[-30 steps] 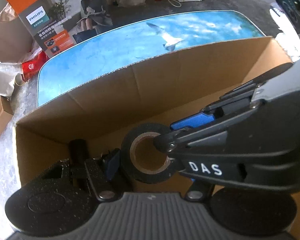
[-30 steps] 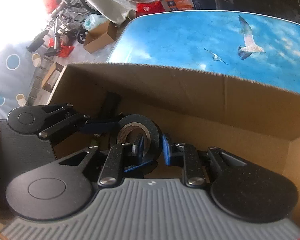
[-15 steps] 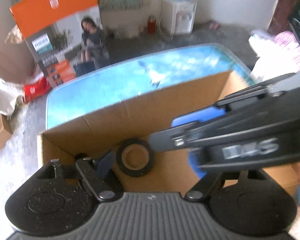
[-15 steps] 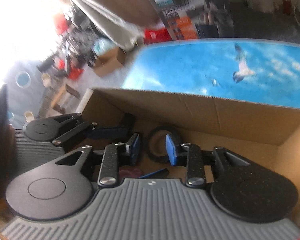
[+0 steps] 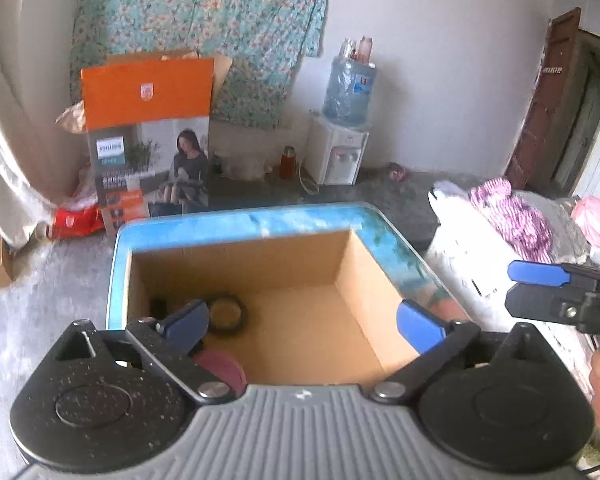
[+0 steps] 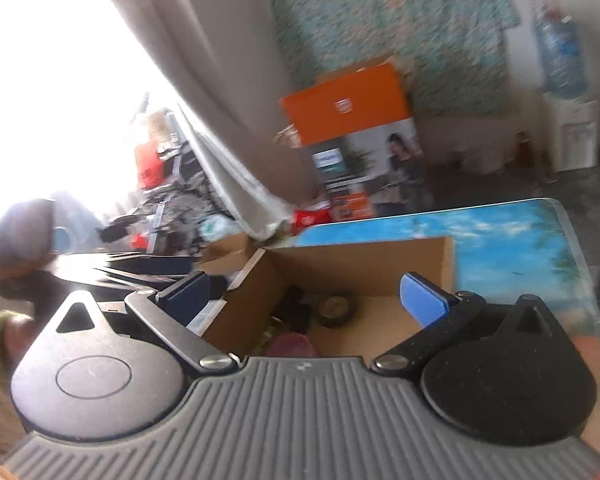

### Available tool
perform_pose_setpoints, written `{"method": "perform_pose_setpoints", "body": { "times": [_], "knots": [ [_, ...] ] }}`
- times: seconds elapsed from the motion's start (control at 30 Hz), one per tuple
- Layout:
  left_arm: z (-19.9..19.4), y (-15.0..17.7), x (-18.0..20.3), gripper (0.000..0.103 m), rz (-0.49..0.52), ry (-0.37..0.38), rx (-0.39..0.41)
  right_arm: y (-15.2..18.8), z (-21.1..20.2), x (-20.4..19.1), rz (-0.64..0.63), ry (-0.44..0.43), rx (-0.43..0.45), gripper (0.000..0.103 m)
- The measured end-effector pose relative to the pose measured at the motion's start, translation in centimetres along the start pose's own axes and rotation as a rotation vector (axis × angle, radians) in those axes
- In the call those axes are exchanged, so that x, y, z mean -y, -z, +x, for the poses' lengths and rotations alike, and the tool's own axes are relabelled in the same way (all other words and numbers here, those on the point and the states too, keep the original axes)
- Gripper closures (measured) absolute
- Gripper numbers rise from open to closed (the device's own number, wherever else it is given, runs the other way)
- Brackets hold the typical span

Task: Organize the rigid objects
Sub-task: 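Withdraw the right gripper from the box toward the gold-lidded jar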

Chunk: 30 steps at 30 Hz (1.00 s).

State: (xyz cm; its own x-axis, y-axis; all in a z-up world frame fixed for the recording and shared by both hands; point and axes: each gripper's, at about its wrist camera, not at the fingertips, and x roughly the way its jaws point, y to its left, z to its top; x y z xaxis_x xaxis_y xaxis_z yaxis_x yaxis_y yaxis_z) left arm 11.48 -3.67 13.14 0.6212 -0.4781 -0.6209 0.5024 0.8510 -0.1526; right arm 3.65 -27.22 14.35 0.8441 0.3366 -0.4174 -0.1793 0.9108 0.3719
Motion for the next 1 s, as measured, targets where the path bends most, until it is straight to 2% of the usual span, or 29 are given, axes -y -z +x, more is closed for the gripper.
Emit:
{"method": "perform_pose_setpoints", "body": {
  "times": [0.1,0.27,0.4,0.47,0.63,0.73,0.83,0.93,1.0],
  "knots": [
    [-0.1,2.8,1.1,0.002,-0.031,0.009,-0.033,3.4,-2.2,-0.1,-0.051,0.118,-0.010,0.001],
    [0.4,7.8,2.4,0.002,-0.102,0.065,-0.070,8.5,-1.9,-0.7,-0.195,0.320,-0.096,0.001],
    [1.2,11.0,3.0,0.000,-0.060,0.017,-0.073,12.0,-0.4,-0.8,-0.284,0.433,-0.160,0.001],
    [1.4,12.1,3.0,0.000,-0.061,0.011,-0.073,13.0,0.2,-0.9,-0.312,0.461,-0.157,0.001],
    [2.4,14.2,3.0,0.000,-0.058,0.065,-0.113,14.0,0.4,-1.1,-0.364,0.479,-0.112,0.001],
    [2.9,15.3,3.1,0.000,-0.024,0.091,-0.092,13.9,0.6,-0.9,-0.351,0.458,-0.092,0.001],
    [3.8,16.3,3.8,0.000,0.034,0.100,-0.078,13.5,0.6,-0.2,-0.283,0.367,-0.083,0.001],
    [5.3,17.4,4.6,0.000,0.094,0.067,-0.085,13.6,1.5,1.3,-0.148,0.259,-0.094,0.001],
    [6.2,17.9,4.9,0.000,0.095,0.042,-0.090,14.0,2.8,2.4,-0.052,0.211,-0.111,0.001]
  ]
}}
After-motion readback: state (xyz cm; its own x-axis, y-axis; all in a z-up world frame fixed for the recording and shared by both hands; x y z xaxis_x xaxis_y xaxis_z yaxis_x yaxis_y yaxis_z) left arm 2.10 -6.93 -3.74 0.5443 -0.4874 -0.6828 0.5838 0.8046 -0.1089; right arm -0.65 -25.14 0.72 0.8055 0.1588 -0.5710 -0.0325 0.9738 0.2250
